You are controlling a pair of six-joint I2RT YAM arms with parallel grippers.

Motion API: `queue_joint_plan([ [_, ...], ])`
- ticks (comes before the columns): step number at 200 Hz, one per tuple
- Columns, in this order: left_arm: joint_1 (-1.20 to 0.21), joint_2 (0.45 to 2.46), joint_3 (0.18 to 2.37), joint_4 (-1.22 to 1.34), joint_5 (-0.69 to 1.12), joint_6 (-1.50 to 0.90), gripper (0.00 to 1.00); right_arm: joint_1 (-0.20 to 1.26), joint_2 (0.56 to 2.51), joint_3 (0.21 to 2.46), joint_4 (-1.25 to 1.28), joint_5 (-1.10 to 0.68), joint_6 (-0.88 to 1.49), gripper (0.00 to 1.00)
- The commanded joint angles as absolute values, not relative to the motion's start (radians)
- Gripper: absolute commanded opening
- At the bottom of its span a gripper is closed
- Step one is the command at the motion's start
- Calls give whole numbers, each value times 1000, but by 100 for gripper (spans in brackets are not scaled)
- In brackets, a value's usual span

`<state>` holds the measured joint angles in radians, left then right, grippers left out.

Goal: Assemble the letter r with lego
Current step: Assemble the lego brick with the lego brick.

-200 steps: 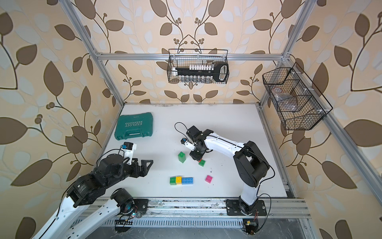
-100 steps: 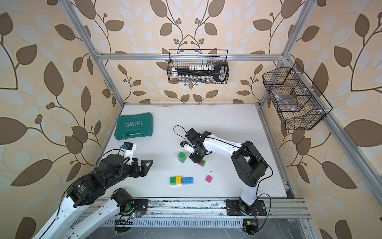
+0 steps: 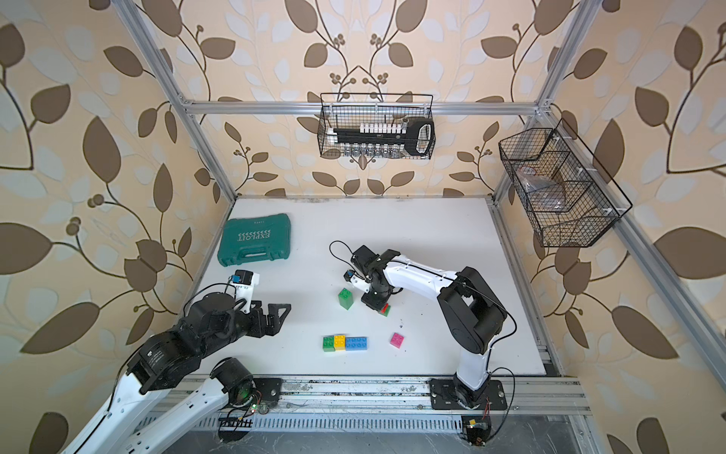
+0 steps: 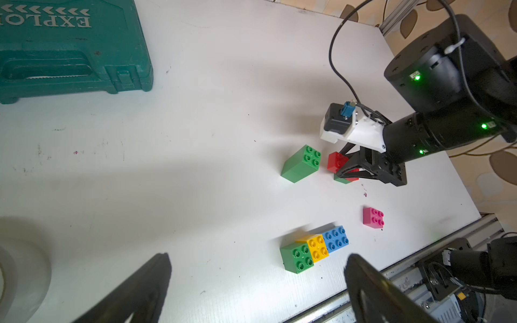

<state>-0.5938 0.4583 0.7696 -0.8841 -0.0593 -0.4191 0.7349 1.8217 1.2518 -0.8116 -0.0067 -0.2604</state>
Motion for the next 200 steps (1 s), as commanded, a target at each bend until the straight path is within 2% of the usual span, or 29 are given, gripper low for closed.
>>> queue_joint_plan([
  [1,-582,459,770,-854,-71,-407,99,741,1851,1280,-818,-1,-282,0],
  [115,-582,459,770,-855,-72,-409,99,748,1871,1278,-787,5,-334,0],
  [200,-582,458,770,-856,-74,-409,99,742,1832,1160,-658,-49,-355,0],
])
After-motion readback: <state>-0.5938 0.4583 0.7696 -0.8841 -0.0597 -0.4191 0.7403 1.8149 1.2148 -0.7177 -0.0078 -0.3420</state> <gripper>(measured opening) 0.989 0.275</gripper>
